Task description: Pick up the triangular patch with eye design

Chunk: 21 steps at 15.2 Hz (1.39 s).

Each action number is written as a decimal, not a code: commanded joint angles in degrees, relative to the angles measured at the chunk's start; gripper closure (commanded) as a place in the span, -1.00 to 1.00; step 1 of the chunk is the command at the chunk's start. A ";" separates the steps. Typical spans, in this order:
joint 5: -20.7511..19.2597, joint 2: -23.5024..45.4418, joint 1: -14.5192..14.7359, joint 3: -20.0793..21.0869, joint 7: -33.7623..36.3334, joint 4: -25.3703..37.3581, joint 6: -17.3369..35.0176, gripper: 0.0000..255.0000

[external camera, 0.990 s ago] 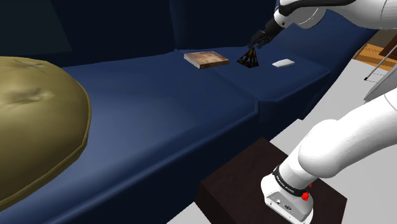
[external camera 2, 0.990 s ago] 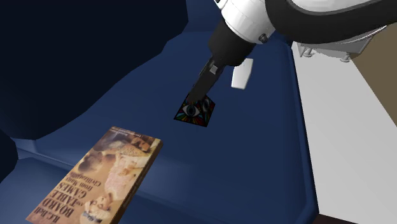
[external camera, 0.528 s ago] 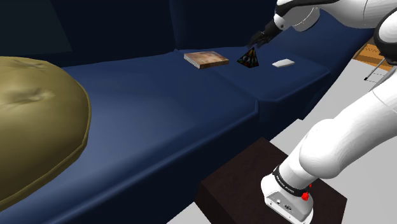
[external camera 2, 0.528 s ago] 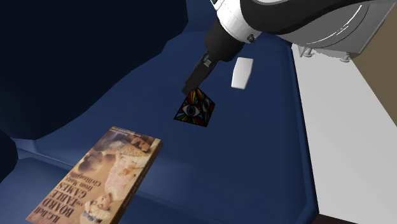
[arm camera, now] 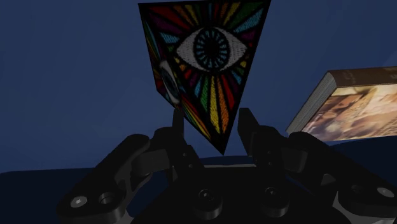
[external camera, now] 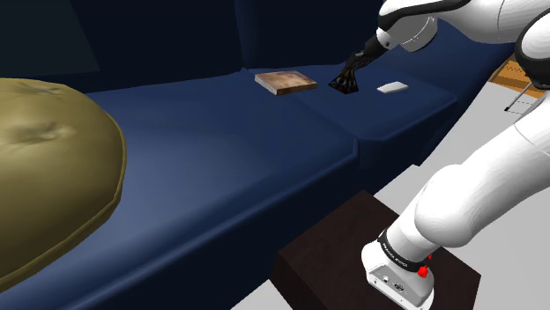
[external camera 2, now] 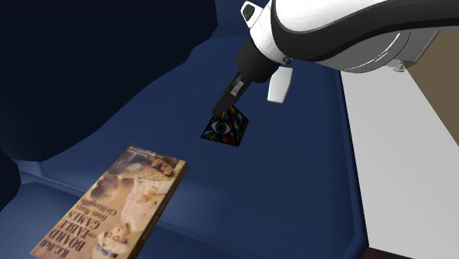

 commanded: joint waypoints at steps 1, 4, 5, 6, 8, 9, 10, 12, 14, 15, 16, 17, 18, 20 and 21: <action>0.03 0.09 -0.01 -0.05 -0.05 -0.07 0.04 1.00; -0.01 0.04 -0.01 -0.01 0.00 -0.15 0.10 1.00; -0.01 0.07 0.01 0.00 0.05 -0.08 0.07 1.00; -0.05 0.03 -0.01 0.01 0.06 -0.10 0.05 1.00; -0.47 -0.18 -0.08 0.18 0.58 0.50 -0.64 1.00; -0.80 -0.32 -0.15 0.28 0.99 1.12 -1.31 1.00; -1.11 -0.45 -0.21 0.37 1.38 1.74 -1.99 1.00; -1.68 -0.66 -0.31 0.55 2.12 3.04 -3.36 1.00; -2.17 -0.81 -0.39 0.70 2.81 4.39 -4.75 1.00; -2.39 -0.87 -0.43 0.76 3.14 5.08 -5.44 1.00; -2.59 -0.91 -0.45 0.82 3.45 5.79 -6.15 1.00; -2.77 -0.93 -0.48 0.87 3.75 6.51 -6.85 1.00; -2.94 -0.94 -0.50 0.92 4.04 7.25 -7.56 1.00; -3.23 -0.92 -0.54 0.99 4.58 8.76 -9.00 1.00; -3.35 -0.88 -0.54 1.01 4.84 9.54 -9.72 1.00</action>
